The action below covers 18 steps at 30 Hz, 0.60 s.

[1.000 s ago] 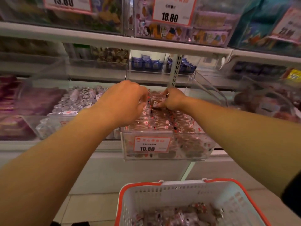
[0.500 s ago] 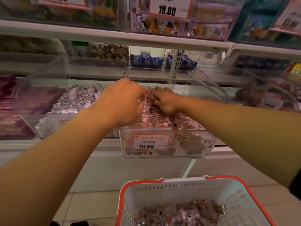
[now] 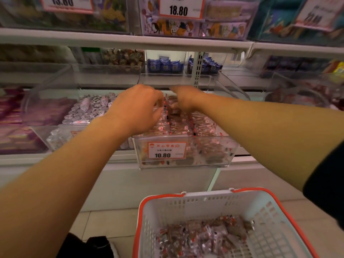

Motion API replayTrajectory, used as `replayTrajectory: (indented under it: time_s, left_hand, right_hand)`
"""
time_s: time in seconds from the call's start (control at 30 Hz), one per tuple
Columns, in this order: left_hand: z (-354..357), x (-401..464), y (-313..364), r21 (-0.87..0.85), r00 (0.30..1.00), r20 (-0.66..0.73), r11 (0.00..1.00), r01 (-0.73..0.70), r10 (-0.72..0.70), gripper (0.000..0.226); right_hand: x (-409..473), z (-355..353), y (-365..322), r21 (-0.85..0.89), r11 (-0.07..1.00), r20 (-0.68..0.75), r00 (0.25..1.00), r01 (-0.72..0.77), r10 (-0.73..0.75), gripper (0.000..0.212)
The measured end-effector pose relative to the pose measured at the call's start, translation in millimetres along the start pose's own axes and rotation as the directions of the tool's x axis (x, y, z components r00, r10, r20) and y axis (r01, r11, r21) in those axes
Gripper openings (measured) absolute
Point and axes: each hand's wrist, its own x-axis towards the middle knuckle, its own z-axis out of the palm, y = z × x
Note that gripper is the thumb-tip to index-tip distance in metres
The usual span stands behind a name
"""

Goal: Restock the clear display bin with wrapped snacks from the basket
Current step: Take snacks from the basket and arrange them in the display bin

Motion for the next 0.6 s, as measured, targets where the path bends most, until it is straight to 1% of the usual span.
replayTrajectory:
  time_s: [0.07, 0.1, 0.13, 0.17, 0.2, 0.23, 0.27, 0.3, 0.33, 0.37, 0.4, 0.43, 0.47, 0.5, 0.53, 0.57, 0.6]
  left_hand:
    - [-7.0, -3.4, 5.6, 0.003, 0.998, -0.042, 0.999, -0.040, 0.040, 0.018]
    - [-11.6, -5.9, 8.9, 0.001, 0.994, -0.076, 0.997, -0.074, 0.074, 0.019]
    - [-16.6, -9.7, 13.3, -0.008, 0.987, -0.109, 0.993, -0.120, 0.119, 0.021]
    - [-21.8, -15.1, 19.0, -0.022, 0.976, -0.133, 0.984, -0.176, 0.171, 0.023]
    - [-26.4, -21.6, 26.4, -0.037, 0.962, -0.148, 0.971, -0.237, 0.230, 0.026]
    - [-28.7, -28.6, 35.3, -0.053, 0.944, -0.157, 0.952, -0.301, 0.290, 0.027]
    - [-26.1, -36.4, 46.1, -0.071, 0.924, -0.161, 0.930, -0.362, 0.347, 0.026]
    - [-18.4, -45.4, 59.3, -0.094, 0.907, -0.147, 0.907, -0.410, 0.394, 0.025]
    - [-5.3, -54.0, 73.8, -0.116, 0.895, -0.095, 0.889, -0.444, 0.435, 0.024]
    - [12.9, -63.1, 89.7, -0.140, 0.884, 0.009, 0.876, -0.461, 0.467, 0.023]
    - [34.2, -73.2, 105.0, -0.157, 0.861, 0.177, 0.877, -0.454, 0.478, 0.020]
    - [57.2, -85.4, 118.5, -0.158, 0.806, 0.384, 0.892, -0.423, 0.450, 0.017]
    - [81.2, -100.6, 129.4, -0.145, 0.724, 0.570, 0.915, -0.376, 0.388, 0.017]
    - [105.9, -117.8, 136.7, -0.126, 0.627, 0.713, 0.937, -0.325, 0.314, 0.022]
    - [130.2, -137.3, 140.8, -0.123, 0.532, 0.812, 0.961, -0.248, 0.241, 0.029]
    - [152.8, -157.9, 142.9, -0.132, 0.452, 0.875, 0.984, -0.117, 0.171, 0.038]
    - [174.5, -179.4, 144.4, -0.132, 0.390, 0.915, 0.990, 0.049, 0.103, 0.052]
  right_hand:
    - [-23.6, -16.3, -1.5, 0.010, 1.000, -0.097, 0.995, 0.028, -0.026, 0.044]
    - [-39.5, -21.6, -1.0, 0.013, 0.998, -0.167, 0.984, 0.057, -0.054, 0.037]
    - [-59.2, -23.9, 1.0, 0.018, 0.994, -0.271, 0.957, 0.111, -0.102, 0.029]
    - [-82.9, -21.9, 4.4, 0.026, 0.980, -0.424, 0.890, 0.198, -0.168, 0.023]
    - [-110.1, -15.8, 8.5, 0.041, 0.949, -0.602, 0.765, 0.314, -0.227, 0.021]
    - [-139.1, -4.4, 14.4, 0.051, 0.899, -0.757, 0.604, 0.435, -0.250, 0.020]
    - [-168.0, 14.9, 22.2, 0.065, 0.863, -0.855, 0.474, 0.501, -0.211, 0.020]
    - [-194.1, 42.2, 32.2, 0.111, 0.856, -0.896, 0.424, 0.505, -0.134, 0.021]
    - [-216.9, 73.9, 41.5, 0.194, 0.874, -0.890, 0.454, 0.446, -0.033, 0.021]
    - [-235.0, 108.3, 49.3, 0.290, 0.890, -0.845, 0.531, 0.351, 0.066, 0.023]
    - [-248.9, 143.2, 55.7, 0.387, 0.894, -0.729, 0.669, 0.227, 0.145, 0.024]
    - [-258.9, 178.2, 61.6, 0.475, 0.877, -0.511, 0.835, 0.077, 0.204, 0.026]
    - [-268.4, 210.2, 66.0, 0.512, 0.853, -0.189, 0.956, -0.099, 0.224, 0.026]
    - [-276.4, 239.5, 70.0, 0.467, 0.851, 0.155, 0.970, -0.238, 0.186, 0.033]
    - [-283.6, 265.6, 74.3, 0.393, 0.865, 0.434, 0.892, -0.314, 0.126, 0.054]
    - [-291.6, 289.5, 77.8, 0.327, 0.876, 0.617, 0.782, -0.355, 0.086, 0.083]
    - [-300.3, 308.4, 80.3, 0.264, 0.883, 0.712, 0.696, -0.387, 0.092, 0.107]
